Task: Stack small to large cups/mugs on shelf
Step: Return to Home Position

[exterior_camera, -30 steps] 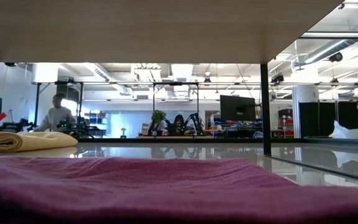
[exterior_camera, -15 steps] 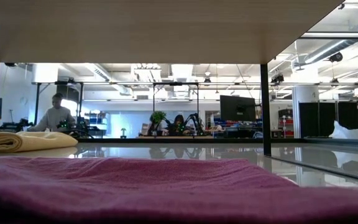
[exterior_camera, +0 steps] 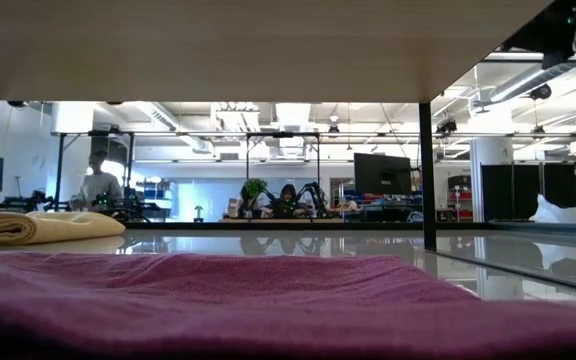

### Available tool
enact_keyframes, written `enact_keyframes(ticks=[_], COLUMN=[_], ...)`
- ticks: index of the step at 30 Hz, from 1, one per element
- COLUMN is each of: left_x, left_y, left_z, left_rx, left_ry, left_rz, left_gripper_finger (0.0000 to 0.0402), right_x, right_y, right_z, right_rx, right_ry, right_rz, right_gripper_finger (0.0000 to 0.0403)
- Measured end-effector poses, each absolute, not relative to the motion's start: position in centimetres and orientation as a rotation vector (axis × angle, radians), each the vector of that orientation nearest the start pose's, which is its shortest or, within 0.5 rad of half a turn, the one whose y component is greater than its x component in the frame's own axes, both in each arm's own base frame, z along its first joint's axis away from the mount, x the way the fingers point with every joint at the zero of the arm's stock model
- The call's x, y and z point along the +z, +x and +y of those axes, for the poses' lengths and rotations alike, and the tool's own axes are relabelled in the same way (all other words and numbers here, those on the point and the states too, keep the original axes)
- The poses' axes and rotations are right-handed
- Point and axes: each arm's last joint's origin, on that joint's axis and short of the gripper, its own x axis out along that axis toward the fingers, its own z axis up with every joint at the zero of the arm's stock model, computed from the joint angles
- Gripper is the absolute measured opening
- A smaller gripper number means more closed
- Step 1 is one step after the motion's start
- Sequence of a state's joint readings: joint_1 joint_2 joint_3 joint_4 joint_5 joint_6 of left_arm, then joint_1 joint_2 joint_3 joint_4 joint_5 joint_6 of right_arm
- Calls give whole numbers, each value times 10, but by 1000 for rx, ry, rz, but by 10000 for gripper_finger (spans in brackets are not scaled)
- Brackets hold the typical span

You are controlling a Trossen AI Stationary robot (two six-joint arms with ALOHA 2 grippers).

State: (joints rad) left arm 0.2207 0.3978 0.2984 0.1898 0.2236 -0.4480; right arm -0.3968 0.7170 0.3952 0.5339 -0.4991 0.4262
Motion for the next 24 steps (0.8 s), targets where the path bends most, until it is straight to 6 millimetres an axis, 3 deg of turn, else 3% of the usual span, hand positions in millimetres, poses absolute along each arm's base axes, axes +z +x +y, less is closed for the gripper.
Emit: enact_keyframes(ticks=[13,19,24], left_x=[187,177,172], left_y=[102,98,97], left_z=[18,17,17], left_rx=[27,15,45], left_ry=[-539,-570,-588], left_rz=[-78,-113,-73], left_gripper_finger=[44,44,44], right_x=[225,211,195], right_y=[141,133,130], right_z=[-48,-44,-43], right_rx=[26,52,44], right_ry=[426,407,427], right_rz=[-172,-261,-231], right_gripper_finger=[183,183,183])
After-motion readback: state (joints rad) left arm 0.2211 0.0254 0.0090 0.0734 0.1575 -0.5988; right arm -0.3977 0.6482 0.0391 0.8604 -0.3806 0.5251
